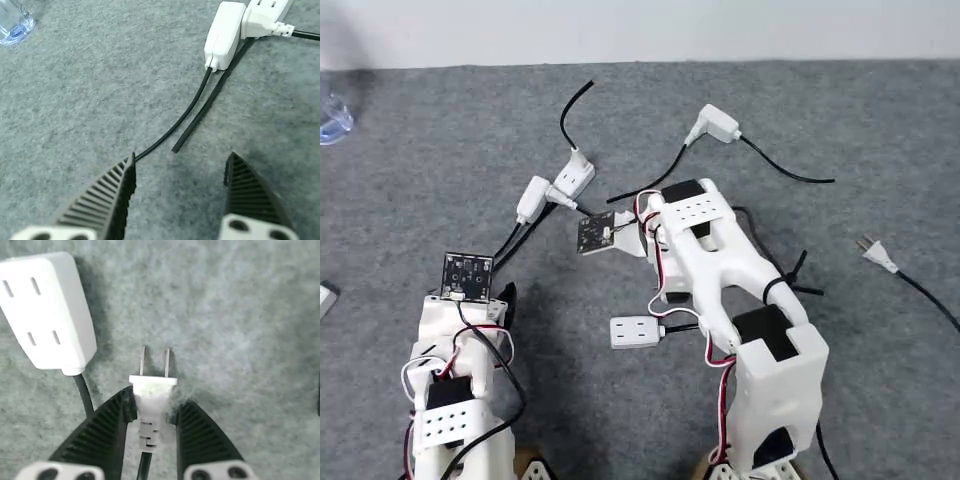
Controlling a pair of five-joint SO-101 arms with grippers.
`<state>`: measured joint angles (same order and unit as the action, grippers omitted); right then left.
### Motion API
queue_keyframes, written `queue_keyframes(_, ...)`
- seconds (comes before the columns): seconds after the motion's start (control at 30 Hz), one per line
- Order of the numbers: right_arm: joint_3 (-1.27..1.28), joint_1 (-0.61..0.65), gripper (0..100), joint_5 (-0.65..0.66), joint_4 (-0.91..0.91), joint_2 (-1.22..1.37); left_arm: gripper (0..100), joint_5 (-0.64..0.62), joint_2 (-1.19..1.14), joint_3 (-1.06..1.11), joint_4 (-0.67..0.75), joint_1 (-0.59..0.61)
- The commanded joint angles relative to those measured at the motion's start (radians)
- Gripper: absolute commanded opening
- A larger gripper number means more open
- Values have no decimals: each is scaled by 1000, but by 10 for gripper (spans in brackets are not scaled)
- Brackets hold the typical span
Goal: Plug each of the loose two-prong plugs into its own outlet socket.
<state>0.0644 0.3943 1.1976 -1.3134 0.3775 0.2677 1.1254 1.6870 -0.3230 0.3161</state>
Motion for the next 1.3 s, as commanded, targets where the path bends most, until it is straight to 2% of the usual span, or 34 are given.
queue_keyframes(0.0,2,15,69,12,-28,-5,269,3,8,-8,-2,-5)
queue_keyframes(0.1,2,8,103,14,-28,-4,269,3,8,-8,-2,-5)
queue_keyframes(0.3,2,15,50,14,-28,-4,269,3,8,-8,-2,-5)
queue_keyframes(0.5,6,12,80,14,-28,-4,269,3,8,-8,-2,-5)
queue_keyframes(1.07,29,31,80,15,13,77,269,3,8,-8,-2,-3)
queue_keyframes(1.27,32,74,80,15,10,79,269,3,8,-8,-2,-3)
